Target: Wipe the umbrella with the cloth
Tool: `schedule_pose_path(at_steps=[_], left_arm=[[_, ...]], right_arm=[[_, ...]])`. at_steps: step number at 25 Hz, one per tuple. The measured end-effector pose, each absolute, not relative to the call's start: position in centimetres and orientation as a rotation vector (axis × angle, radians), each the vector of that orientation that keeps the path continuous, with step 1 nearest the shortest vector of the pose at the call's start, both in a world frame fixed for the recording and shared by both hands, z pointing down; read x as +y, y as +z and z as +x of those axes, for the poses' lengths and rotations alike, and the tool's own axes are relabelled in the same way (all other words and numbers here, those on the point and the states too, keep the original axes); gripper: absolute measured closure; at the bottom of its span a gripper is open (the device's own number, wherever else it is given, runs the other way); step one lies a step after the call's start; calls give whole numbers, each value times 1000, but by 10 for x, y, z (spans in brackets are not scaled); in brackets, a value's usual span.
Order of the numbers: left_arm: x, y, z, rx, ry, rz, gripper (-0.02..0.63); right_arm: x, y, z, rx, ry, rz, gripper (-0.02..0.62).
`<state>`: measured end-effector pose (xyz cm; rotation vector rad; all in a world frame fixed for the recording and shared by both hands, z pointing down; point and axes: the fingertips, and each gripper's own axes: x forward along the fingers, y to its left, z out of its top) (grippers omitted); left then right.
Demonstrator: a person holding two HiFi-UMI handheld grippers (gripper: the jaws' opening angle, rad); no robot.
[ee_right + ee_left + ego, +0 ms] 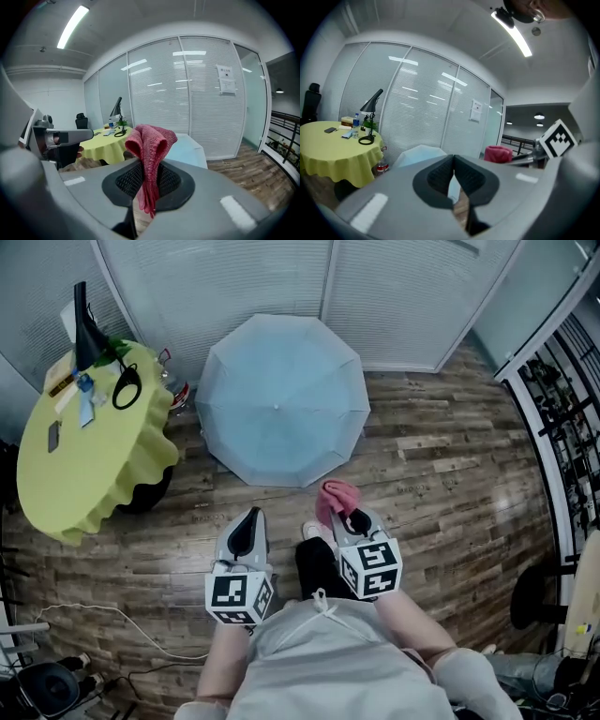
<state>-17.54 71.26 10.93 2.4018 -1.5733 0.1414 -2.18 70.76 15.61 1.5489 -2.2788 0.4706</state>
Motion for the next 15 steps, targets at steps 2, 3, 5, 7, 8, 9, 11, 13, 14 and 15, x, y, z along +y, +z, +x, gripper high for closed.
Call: schedule_pose_path(at_steps=[2,3,5,7,8,9,11,13,14,15], left_arm=[[672,112,-164,-1585,153,2389,600],[650,113,-157,-1590,161,2385,600],[604,116,-143,-1601,173,2369,600],[561,120,-130,-1608,183,2348,600],[539,124,-124,-1613,192,2338,600],[519,127,-118,-1620,202,2329,600],[481,133,-109,-1639,218,2305,600],[452,138,-103,-1659,223,2272,600],[441,140,-102,-1669,222,2252,600],[430,143,-102,-1677,224,2230,600]], right_arm=[[663,159,-13,-2290,477,1525,543],[639,161,-8,-2295,481,1513,543],[591,163,2,-2308,492,1484,543],[548,165,10,-2331,505,1449,543],[527,166,15,-2344,507,1431,543],[507,166,20,-2354,505,1412,543],[470,169,31,-2362,500,1375,543],[437,176,41,-2355,505,1346,543],[422,180,45,-2346,515,1334,543],[407,186,48,-2337,528,1324,543]])
